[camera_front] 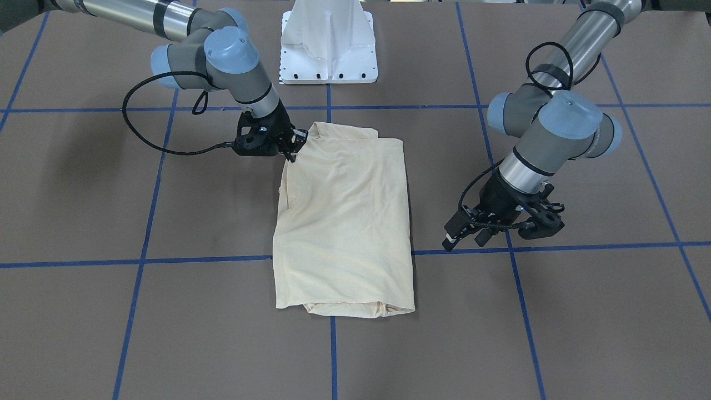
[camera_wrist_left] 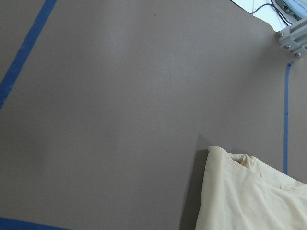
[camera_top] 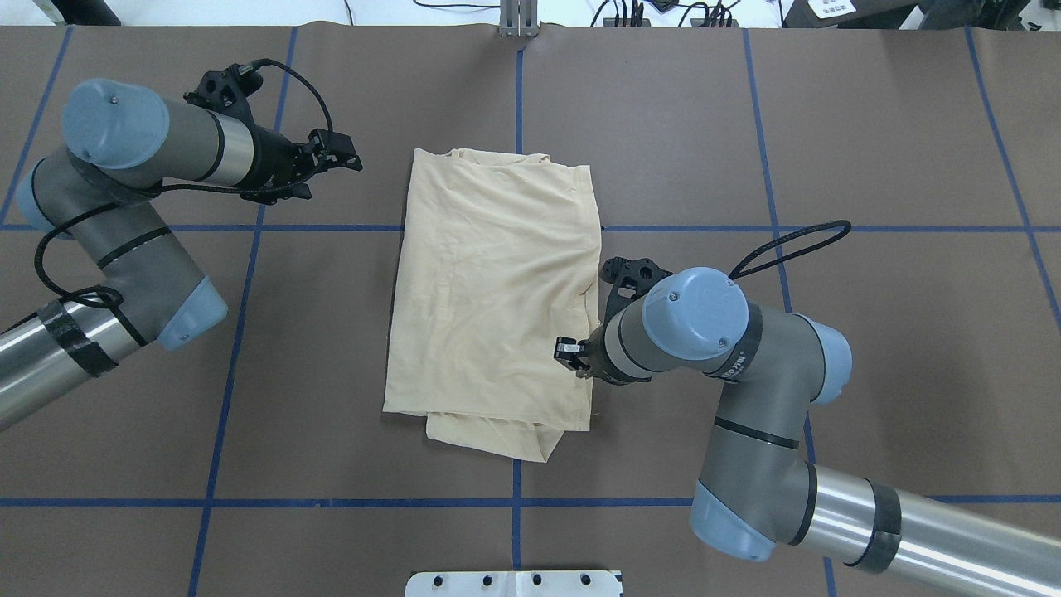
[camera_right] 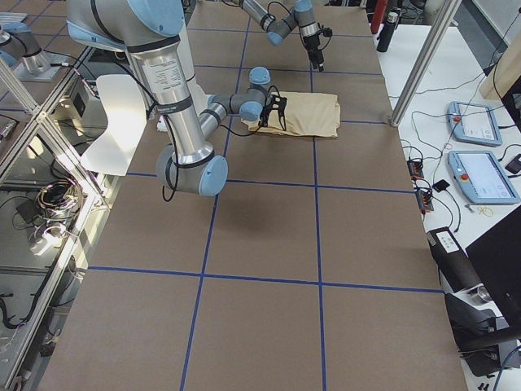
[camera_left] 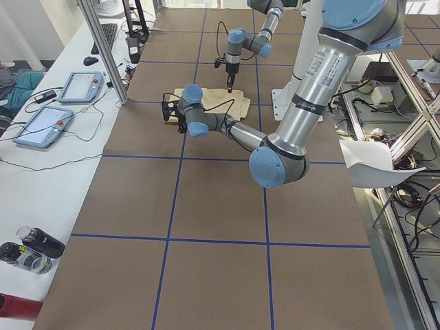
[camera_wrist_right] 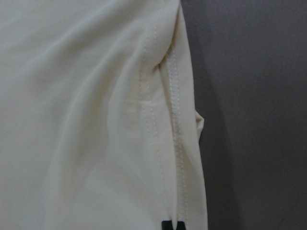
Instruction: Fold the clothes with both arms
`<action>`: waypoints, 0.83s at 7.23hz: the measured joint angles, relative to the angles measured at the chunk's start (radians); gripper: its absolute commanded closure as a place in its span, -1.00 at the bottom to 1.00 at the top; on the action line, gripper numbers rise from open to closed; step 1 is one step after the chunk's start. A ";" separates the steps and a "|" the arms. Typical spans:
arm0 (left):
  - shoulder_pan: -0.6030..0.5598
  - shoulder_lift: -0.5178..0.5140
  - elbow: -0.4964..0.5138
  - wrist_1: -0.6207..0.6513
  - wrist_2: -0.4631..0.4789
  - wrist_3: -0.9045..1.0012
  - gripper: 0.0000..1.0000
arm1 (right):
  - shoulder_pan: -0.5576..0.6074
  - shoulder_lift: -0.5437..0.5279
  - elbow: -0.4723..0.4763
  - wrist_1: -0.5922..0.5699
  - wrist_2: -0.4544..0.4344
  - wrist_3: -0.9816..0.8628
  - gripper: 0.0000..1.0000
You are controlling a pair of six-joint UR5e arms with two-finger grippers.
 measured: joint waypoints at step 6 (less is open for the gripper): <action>0.003 0.000 -0.007 0.001 0.001 -0.005 -1.00 | -0.004 -0.026 0.025 0.001 0.008 0.001 -1.00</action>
